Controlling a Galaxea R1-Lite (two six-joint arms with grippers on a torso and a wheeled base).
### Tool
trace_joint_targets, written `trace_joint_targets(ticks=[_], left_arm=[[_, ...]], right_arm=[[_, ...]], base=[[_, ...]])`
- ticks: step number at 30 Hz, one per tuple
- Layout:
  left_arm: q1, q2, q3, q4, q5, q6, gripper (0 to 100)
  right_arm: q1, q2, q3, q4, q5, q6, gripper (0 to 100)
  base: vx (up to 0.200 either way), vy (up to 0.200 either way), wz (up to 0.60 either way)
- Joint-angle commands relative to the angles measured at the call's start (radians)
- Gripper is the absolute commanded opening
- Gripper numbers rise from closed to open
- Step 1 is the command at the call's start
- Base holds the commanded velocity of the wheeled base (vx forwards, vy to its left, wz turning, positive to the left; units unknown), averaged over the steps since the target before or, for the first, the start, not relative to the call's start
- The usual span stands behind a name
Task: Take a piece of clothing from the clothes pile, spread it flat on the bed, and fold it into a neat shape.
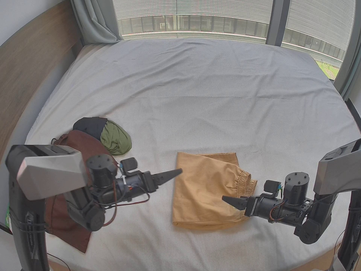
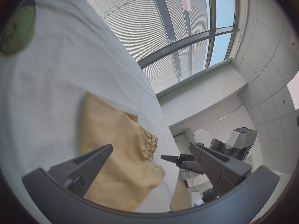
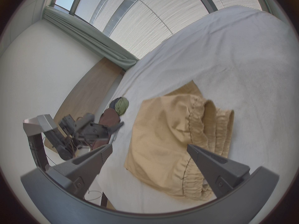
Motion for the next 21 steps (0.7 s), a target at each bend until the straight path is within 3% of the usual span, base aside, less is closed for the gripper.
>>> trace_joint_targets(ticks=[1,8,21], left_arm=[[0.093,-0.15,0.116,-0.001,0.003,0.07,100],[0.086,-0.148,0.147,-0.001,0.003,0.145,100],[0.083,-0.162,0.17,-0.001,0.003,0.193,100]], right_arm=[[0.036,0.082,0.006,-0.001,-0.002,0.001,100],[0.031,0.111,0.004,-0.001,-0.008,0.001,100],[0.024,0.179,-0.005,-0.003,-0.036,-0.002,100]], base=[[0.0,0.0,0.0],[0.0,0.0,0.0],[0.0,0.0,0.0]])
